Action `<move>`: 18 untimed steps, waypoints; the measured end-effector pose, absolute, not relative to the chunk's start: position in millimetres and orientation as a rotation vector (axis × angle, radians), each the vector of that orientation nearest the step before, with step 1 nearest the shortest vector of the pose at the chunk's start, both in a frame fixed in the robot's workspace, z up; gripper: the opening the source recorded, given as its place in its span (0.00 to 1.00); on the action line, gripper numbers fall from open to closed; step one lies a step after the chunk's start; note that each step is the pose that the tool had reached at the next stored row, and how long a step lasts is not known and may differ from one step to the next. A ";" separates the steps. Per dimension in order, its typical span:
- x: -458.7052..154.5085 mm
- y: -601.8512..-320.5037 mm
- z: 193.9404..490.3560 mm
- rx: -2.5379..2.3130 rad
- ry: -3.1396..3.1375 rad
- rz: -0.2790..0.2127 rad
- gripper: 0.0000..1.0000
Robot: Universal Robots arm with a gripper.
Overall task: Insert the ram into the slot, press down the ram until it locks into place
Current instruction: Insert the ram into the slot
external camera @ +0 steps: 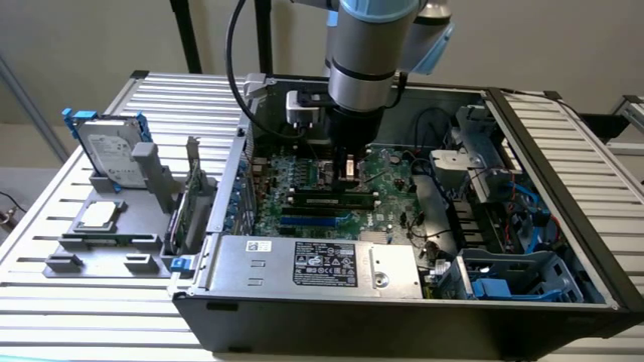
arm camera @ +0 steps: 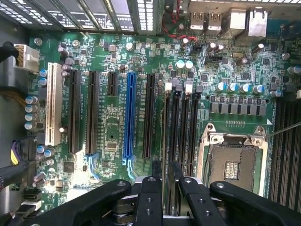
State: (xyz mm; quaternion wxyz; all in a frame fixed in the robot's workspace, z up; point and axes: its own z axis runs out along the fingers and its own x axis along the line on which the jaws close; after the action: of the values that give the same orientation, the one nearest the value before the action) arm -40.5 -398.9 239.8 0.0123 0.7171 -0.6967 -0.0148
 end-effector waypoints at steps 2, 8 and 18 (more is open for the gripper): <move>-40.5 -398.9 238.5 2.239 -2.175 -0.040 0.22; -41.2 -398.9 235.0 2.244 -2.180 -0.027 0.22; -44.6 -397.6 228.6 2.249 -2.185 -0.016 0.22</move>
State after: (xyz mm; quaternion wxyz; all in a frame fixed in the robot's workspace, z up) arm -44.6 -397.6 228.6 0.0029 0.7173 -0.6968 -0.0052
